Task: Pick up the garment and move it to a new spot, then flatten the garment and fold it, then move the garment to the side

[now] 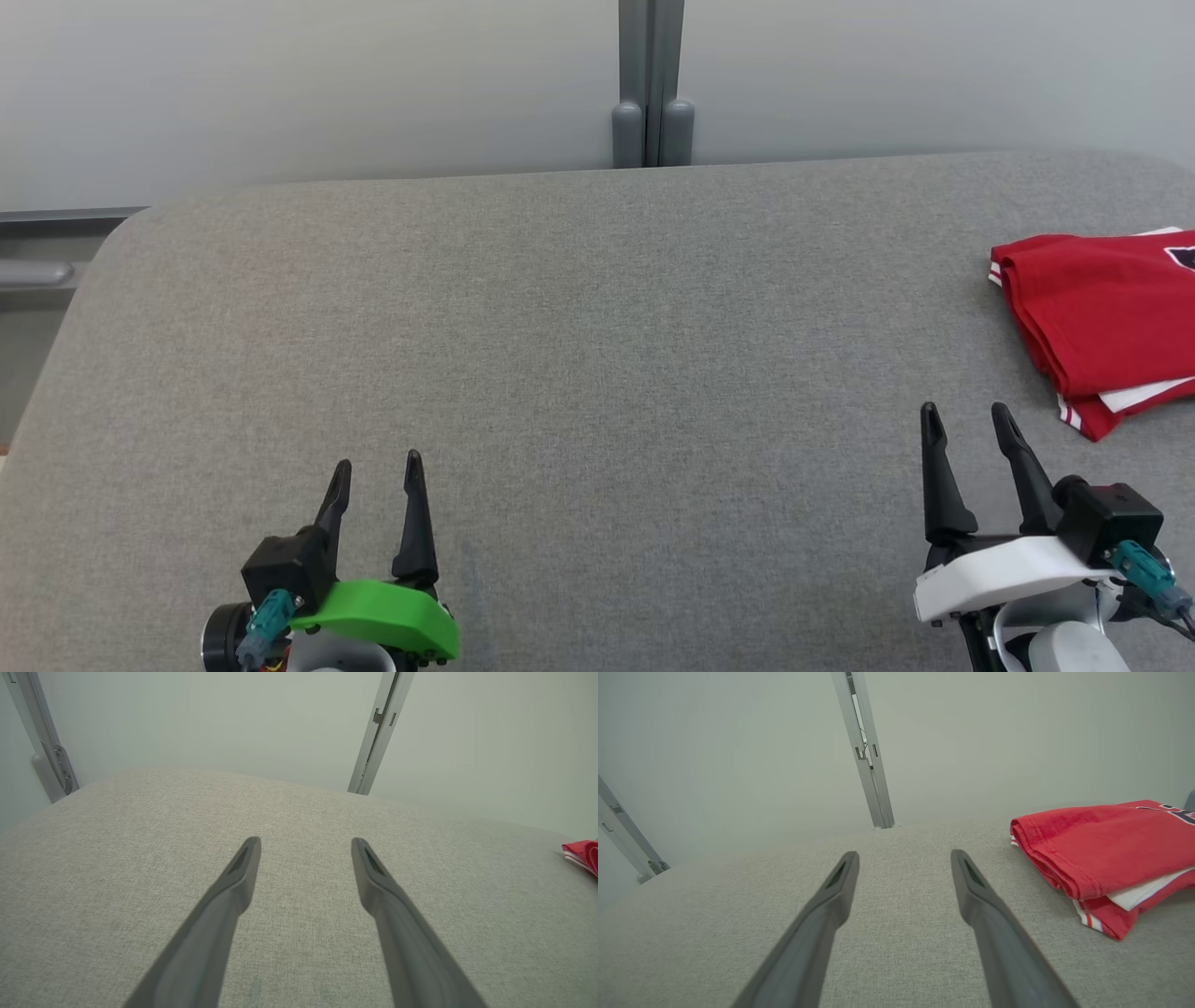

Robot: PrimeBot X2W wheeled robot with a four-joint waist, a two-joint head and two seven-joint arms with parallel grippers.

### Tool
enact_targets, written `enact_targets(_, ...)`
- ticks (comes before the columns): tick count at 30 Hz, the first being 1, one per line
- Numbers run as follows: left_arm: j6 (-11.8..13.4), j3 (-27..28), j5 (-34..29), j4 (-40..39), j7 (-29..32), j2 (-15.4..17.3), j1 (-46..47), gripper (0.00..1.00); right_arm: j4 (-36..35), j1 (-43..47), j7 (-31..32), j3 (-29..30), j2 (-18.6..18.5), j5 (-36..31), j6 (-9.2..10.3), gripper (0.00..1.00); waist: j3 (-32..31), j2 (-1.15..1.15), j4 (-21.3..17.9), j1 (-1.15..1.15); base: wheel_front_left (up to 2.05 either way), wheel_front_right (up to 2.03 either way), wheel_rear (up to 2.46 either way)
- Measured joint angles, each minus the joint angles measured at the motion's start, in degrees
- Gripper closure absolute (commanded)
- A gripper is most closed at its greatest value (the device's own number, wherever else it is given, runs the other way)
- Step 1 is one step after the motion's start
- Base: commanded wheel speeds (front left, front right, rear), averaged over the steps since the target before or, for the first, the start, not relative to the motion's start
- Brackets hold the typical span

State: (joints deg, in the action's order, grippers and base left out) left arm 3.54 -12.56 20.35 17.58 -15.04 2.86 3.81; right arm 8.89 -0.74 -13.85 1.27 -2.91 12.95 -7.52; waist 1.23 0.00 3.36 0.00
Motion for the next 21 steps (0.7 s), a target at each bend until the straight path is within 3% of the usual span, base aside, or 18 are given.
enact_targets(20,0.48,-0.38,0.19,-0.29,0.00,0.00,-0.01,0.00,0.92,0.18,0.12,-0.15,0.04,-0.66,0.00,0.00,0.29,0.00,0.13,0.00,0.00,0.00,0.00)
enact_targets(21,0.48,-0.42,0.19,-0.12,0.02,-0.01,-0.01,1.00,1.11,0.26,0.12,-0.15,0.08,-0.64,-0.01,1.00,0.28,0.00,0.12,0.00,0.00,0.00,0.00)
